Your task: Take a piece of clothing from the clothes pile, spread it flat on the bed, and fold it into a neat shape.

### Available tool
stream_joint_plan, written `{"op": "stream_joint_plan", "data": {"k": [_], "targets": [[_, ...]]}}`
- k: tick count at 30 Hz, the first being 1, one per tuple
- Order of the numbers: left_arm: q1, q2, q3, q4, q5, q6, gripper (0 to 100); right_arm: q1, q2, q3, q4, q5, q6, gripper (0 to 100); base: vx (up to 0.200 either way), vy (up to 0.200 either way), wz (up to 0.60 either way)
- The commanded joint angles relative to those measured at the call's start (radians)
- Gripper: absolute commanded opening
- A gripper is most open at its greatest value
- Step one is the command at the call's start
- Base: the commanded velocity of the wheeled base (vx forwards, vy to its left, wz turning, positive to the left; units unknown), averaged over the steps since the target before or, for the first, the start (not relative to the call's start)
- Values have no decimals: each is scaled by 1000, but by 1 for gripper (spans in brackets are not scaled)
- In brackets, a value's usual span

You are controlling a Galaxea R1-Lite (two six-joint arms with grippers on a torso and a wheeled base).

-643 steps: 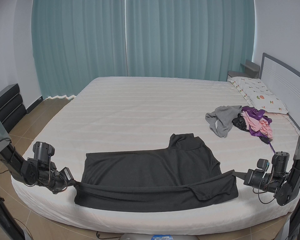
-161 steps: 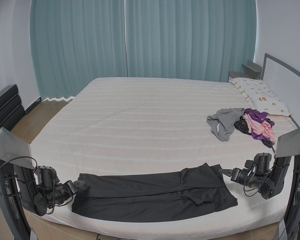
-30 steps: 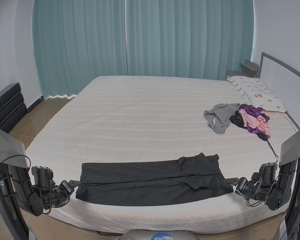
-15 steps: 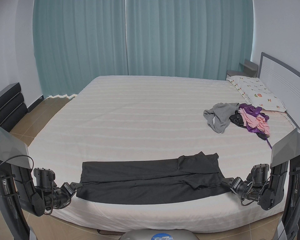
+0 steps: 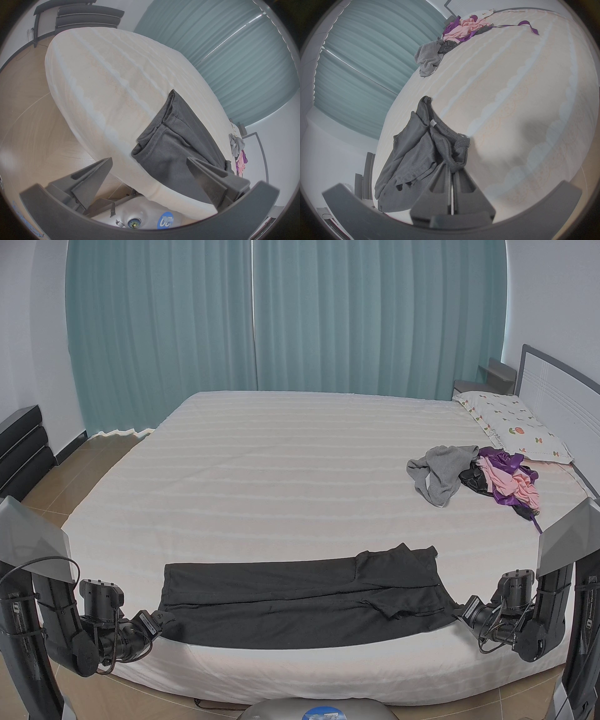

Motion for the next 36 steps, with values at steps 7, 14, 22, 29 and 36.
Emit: {"op": "stream_joint_plan", "data": {"k": [7, 14, 22, 29, 36], "targets": [[-48, 86, -102, 0, 97, 4, 100, 6, -1, 5, -1, 1, 0, 0, 0, 0, 0], [-51, 92, -111, 0, 111, 3, 0, 4, -7, 11, -1, -1, -1, 0, 0, 0, 0], [-34, 83, -121, 0, 112, 1, 0, 4, -24, 28, -1, -1, -3, 0, 0, 0, 0], [-31, 55, -124, 0, 112, 1, 0, 4, -48, 37, 3, -1, -3, 0, 0, 0, 0], [-23, 26, -133, 0, 117, 1, 0, 6, -88, 88, 1, -1, -3, 0, 0, 0, 0]]}}
